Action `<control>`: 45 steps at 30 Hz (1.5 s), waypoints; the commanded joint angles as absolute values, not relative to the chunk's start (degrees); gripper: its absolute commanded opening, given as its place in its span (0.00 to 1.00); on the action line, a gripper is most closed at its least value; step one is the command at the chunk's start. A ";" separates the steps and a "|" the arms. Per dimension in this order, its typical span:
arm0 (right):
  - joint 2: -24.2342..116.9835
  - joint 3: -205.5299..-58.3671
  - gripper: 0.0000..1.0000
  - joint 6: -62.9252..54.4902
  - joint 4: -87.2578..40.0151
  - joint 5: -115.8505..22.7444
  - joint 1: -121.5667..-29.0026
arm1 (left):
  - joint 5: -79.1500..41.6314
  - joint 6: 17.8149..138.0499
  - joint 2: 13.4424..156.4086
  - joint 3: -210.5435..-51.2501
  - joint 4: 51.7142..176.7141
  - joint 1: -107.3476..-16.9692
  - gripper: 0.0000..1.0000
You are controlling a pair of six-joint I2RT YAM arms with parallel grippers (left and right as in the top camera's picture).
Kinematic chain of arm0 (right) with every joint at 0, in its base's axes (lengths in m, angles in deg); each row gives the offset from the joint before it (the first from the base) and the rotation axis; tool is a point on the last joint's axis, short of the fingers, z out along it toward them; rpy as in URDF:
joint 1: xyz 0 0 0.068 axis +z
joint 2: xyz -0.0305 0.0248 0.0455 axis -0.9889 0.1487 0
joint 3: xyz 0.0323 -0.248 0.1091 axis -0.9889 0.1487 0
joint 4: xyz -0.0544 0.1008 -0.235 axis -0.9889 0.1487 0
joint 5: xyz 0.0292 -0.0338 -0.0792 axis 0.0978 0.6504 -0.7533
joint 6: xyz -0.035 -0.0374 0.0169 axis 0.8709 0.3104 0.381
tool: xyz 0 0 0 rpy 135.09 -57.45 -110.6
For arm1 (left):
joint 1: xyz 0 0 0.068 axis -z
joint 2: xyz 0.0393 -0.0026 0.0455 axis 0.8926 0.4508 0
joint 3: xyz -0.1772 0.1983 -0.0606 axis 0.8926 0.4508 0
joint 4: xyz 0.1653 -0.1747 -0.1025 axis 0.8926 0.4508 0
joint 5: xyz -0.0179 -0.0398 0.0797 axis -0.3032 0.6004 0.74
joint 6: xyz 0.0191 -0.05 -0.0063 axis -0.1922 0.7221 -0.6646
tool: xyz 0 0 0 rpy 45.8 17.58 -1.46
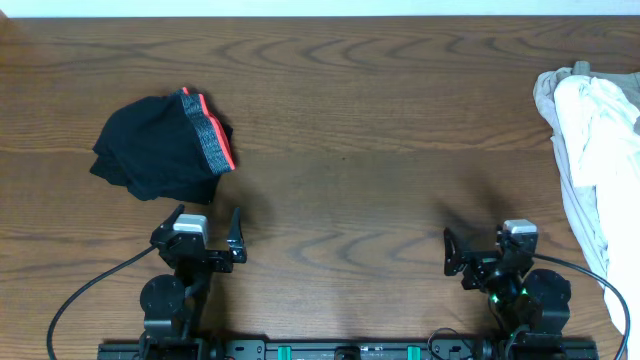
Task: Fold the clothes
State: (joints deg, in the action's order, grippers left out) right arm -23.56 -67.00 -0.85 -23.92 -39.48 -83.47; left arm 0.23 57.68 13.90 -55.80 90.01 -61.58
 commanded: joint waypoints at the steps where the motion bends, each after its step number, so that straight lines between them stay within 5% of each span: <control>1: -23.91 -66.83 0.99 -8.70 -24.11 -31.53 -84.28 | 0.26 66.05 13.62 -54.20 90.20 -61.36 0.98; 5: -23.91 -66.83 0.99 -16.04 -24.66 -30.61 -84.28 | -4.12 71.93 14.58 -54.27 90.16 -61.36 0.98; 16: -15.21 -76.38 0.99 -12.94 -39.09 -26.46 -84.28 | -8.42 73.20 23.54 -69.87 92.15 -61.36 0.98; 31: 42.45 -126.80 0.99 -0.39 -3.63 -35.09 -84.28 | -11.48 68.24 68.87 -122.11 128.52 -61.36 0.98; 37: 54.56 -135.74 0.99 2.16 1.11 -42.76 -85.28 | -16.25 68.54 71.82 -124.86 129.66 -61.36 0.98; 45: 73.01 -151.17 0.94 -2.49 6.29 -50.15 -100.69 | -16.22 68.26 72.37 -124.86 134.86 -61.36 0.98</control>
State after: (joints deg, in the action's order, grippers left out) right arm 68.48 -146.23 -1.03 5.26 -45.65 -95.36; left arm -15.20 69.33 72.39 -124.03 134.46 -61.54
